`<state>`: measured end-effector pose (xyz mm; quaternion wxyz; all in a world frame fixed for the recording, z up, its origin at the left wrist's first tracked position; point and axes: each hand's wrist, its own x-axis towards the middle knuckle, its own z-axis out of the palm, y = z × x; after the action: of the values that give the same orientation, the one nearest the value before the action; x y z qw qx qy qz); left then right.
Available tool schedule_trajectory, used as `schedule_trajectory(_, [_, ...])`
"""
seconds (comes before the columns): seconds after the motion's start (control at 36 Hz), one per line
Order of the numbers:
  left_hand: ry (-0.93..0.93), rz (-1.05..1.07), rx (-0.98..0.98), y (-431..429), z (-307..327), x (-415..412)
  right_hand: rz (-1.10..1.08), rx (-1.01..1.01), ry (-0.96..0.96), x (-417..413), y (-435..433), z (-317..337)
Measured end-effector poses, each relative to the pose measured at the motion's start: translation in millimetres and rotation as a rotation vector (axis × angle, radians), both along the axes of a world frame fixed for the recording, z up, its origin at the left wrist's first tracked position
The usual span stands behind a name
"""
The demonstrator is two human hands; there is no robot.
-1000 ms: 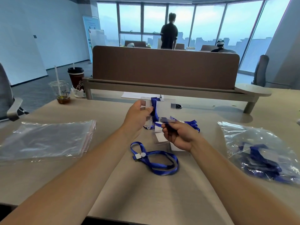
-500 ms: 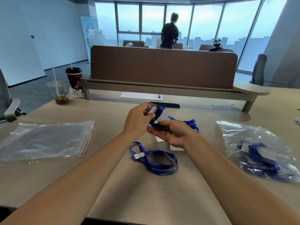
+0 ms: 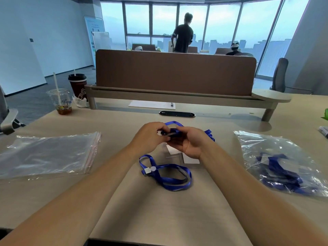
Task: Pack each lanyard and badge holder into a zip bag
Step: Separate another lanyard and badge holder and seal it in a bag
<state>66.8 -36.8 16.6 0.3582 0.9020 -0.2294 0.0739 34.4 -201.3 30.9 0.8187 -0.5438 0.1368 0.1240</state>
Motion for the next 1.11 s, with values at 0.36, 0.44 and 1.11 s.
schedule_trajectory(0.36, [0.088,0.001,-0.043,26,6,-16,-0.097,-0.228,-0.01,5,12,-1])
schedule_trajectory(0.44, [0.071,0.089,-0.097,44,6,-16,-0.07,-0.295,-0.026,9,23,0])
schedule_trajectory(1.11, [0.162,0.643,0.208,194,-16,0,0.119,-0.463,-0.102,65,154,-25])
